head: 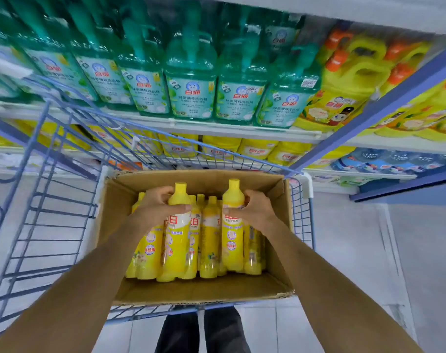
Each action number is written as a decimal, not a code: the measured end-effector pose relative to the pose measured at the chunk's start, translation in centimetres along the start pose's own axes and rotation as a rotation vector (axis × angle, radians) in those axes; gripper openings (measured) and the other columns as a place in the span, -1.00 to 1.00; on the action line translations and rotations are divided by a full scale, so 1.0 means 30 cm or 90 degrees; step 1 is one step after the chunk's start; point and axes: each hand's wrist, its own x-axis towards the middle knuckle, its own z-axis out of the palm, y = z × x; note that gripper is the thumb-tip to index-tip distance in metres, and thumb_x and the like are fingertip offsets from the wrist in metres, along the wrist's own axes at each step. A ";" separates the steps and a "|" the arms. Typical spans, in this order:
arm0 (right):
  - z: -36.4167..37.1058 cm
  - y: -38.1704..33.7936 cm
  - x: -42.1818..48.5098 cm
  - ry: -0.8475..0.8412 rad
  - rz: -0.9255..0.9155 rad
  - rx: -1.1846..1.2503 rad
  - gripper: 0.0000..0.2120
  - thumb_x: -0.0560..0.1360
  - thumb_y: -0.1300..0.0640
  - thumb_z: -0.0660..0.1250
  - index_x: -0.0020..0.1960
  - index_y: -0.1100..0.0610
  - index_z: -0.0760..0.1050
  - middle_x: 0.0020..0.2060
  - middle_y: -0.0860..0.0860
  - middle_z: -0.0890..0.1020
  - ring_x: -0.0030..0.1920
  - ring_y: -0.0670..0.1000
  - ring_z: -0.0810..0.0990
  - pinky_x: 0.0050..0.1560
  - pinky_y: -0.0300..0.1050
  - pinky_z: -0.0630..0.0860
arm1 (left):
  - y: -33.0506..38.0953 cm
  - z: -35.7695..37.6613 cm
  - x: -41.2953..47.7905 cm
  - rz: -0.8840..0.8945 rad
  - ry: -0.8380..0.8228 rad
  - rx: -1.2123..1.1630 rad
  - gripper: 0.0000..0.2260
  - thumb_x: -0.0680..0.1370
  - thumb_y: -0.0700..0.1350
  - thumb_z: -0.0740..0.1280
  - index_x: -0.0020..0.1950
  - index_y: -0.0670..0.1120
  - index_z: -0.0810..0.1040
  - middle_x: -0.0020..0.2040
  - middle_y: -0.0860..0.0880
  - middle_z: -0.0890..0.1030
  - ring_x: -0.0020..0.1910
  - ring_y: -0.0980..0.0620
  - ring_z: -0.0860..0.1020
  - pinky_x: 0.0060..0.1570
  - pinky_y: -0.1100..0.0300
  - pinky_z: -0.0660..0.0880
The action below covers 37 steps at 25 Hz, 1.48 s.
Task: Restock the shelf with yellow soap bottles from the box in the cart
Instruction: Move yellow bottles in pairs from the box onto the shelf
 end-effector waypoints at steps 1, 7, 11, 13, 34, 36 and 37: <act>-0.019 -0.045 -0.018 0.007 -0.020 0.040 -0.66 0.30 -0.03 0.66 -0.05 -0.01 0.58 -0.20 -0.20 0.63 -0.16 -0.25 0.59 -0.23 -0.44 0.48 | 0.050 -0.006 -0.021 0.024 0.010 -0.027 -0.64 0.38 -0.26 0.59 -0.09 0.12 0.54 -0.34 0.39 0.62 -0.27 0.43 0.60 -0.29 0.49 0.51; -0.132 -0.356 -0.085 0.067 -0.173 0.123 -0.41 0.25 -0.10 0.68 0.20 0.06 0.62 0.03 -0.08 0.72 0.02 -0.14 0.68 0.13 -0.01 0.63 | 0.380 -0.095 -0.116 0.188 0.084 -0.108 -0.70 0.36 -0.27 0.60 0.04 -0.06 0.67 -0.15 0.12 0.74 -0.11 0.20 0.70 -0.20 0.38 0.57; -0.260 -0.582 -0.178 0.103 -0.274 0.161 -0.48 0.28 -0.04 0.66 0.16 0.12 0.64 0.02 -0.02 0.74 0.03 -0.04 0.71 0.11 0.09 0.65 | 0.608 -0.186 -0.226 0.295 0.089 -0.082 -0.61 0.33 -0.16 0.64 0.12 -0.11 0.68 -0.01 -0.02 0.74 -0.03 0.03 0.71 -0.12 0.22 0.64; -0.324 -0.697 -0.222 0.124 -0.315 0.166 -0.52 0.29 -0.01 0.66 0.14 0.11 0.63 0.01 -0.01 0.74 0.03 -0.02 0.72 0.11 0.09 0.66 | 0.715 -0.229 -0.283 0.345 0.109 -0.084 -0.64 0.32 -0.17 0.64 0.07 -0.14 0.68 -0.04 -0.07 0.74 -0.07 -0.01 0.70 -0.13 0.17 0.65; -0.800 -1.475 -0.216 0.245 -0.601 0.214 -0.59 0.29 0.06 0.66 0.07 0.10 0.64 -0.08 -0.02 0.74 -0.09 -0.08 0.72 -0.06 -0.17 0.65 | 1.521 -0.574 -0.392 0.601 0.330 -0.030 -0.43 0.25 -0.01 0.69 0.17 -0.13 0.60 -0.01 -0.10 0.69 -0.05 -0.05 0.69 -0.15 0.17 0.64; -0.813 -1.512 -0.187 0.255 -0.612 0.221 -0.61 0.28 0.04 0.67 0.04 0.02 0.63 -0.08 -0.04 0.74 -0.07 -0.07 0.73 -0.04 -0.15 0.65 | 1.553 -0.599 -0.365 0.623 0.341 -0.030 -0.46 0.24 -0.01 0.69 0.12 -0.15 0.60 -0.03 -0.12 0.69 -0.06 -0.09 0.69 -0.13 0.11 0.66; -0.816 -1.526 -0.175 0.258 -0.617 0.221 -0.60 0.28 0.02 0.66 0.05 -0.01 0.62 -0.06 -0.05 0.74 -0.06 -0.07 0.73 -0.02 -0.13 0.66 | 1.562 -0.610 -0.345 0.631 0.346 -0.032 -0.45 0.24 0.00 0.69 0.12 -0.15 0.61 -0.03 -0.12 0.69 -0.05 -0.10 0.69 -0.10 0.07 0.67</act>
